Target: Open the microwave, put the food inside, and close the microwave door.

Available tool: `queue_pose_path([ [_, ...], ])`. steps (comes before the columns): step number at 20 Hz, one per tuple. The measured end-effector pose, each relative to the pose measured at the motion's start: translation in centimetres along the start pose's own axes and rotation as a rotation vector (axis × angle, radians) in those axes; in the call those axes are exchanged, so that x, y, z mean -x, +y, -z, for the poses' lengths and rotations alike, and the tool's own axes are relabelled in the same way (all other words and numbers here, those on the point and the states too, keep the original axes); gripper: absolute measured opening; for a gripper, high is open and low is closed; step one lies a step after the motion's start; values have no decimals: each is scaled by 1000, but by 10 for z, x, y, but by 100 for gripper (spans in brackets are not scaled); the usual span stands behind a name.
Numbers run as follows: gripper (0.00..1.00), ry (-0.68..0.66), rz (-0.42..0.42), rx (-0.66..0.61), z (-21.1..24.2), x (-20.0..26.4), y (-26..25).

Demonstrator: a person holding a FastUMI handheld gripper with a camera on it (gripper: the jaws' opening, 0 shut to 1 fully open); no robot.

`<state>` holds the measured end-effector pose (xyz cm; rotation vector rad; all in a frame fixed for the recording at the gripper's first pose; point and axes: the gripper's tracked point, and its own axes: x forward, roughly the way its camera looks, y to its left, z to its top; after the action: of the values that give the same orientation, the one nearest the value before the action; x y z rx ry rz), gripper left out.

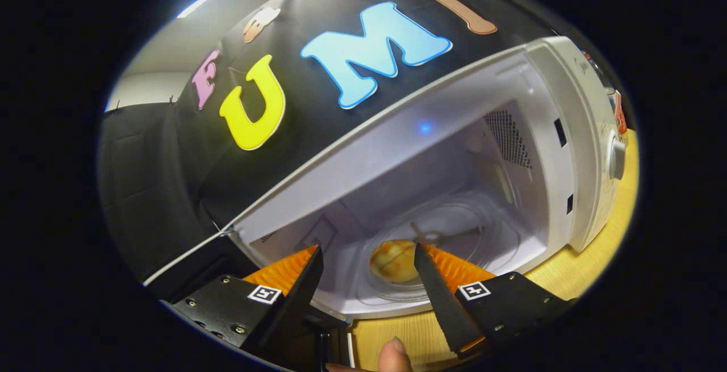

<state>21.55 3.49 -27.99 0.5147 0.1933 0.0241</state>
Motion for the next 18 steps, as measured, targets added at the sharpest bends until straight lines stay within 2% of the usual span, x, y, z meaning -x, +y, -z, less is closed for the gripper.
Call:
queue_pose_path([
  [5, 97, 15, -153, 59, -26, 72, 46],
  [12, 97, -120, -405, 191, -72, 197, 133],
  [18, 97, -127, -588, 388, -50, 283, 196],
])
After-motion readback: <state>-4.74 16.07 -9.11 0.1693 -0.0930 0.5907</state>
